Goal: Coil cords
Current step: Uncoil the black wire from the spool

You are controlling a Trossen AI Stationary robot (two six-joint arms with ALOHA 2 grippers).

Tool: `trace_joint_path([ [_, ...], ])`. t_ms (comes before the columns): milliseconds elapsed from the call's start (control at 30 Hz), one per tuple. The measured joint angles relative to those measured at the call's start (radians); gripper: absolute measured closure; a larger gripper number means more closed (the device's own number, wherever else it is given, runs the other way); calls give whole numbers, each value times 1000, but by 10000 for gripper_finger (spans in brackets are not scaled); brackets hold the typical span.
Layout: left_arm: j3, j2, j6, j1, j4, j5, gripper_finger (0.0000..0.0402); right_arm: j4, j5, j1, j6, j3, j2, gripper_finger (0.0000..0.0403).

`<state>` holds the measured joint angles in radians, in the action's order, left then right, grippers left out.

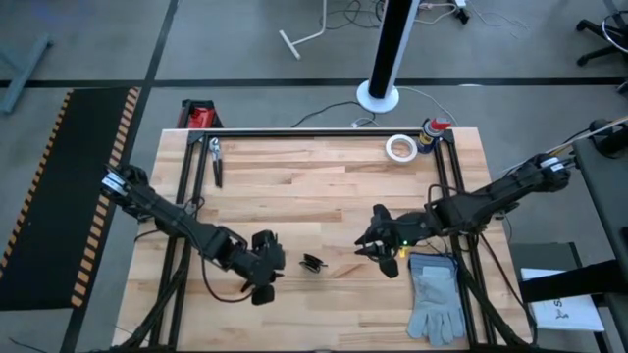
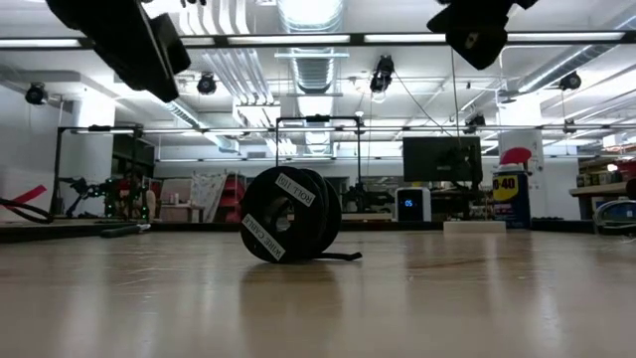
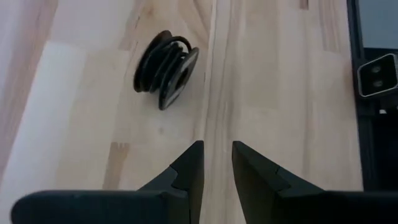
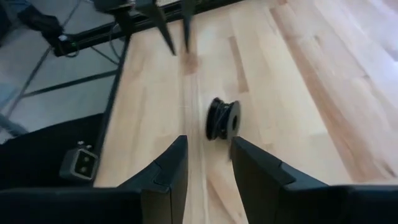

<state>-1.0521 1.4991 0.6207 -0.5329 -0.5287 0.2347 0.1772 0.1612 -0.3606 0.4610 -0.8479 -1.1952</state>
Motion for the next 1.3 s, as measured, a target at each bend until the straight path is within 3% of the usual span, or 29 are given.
trace_joint_path([
  [300,1,26,29,-1,3,23,327,-7,119,-53,-12,15,-34,277],
  [600,1,141,60,18,5,10,327,-27,128,-65,-1,19,-155,281],
  [933,1,218,40,77,20,17,326,-63,127,-65,0,19,-196,270],
  [1300,0,256,-56,119,108,18,259,-112,71,-64,0,19,-256,285],
])
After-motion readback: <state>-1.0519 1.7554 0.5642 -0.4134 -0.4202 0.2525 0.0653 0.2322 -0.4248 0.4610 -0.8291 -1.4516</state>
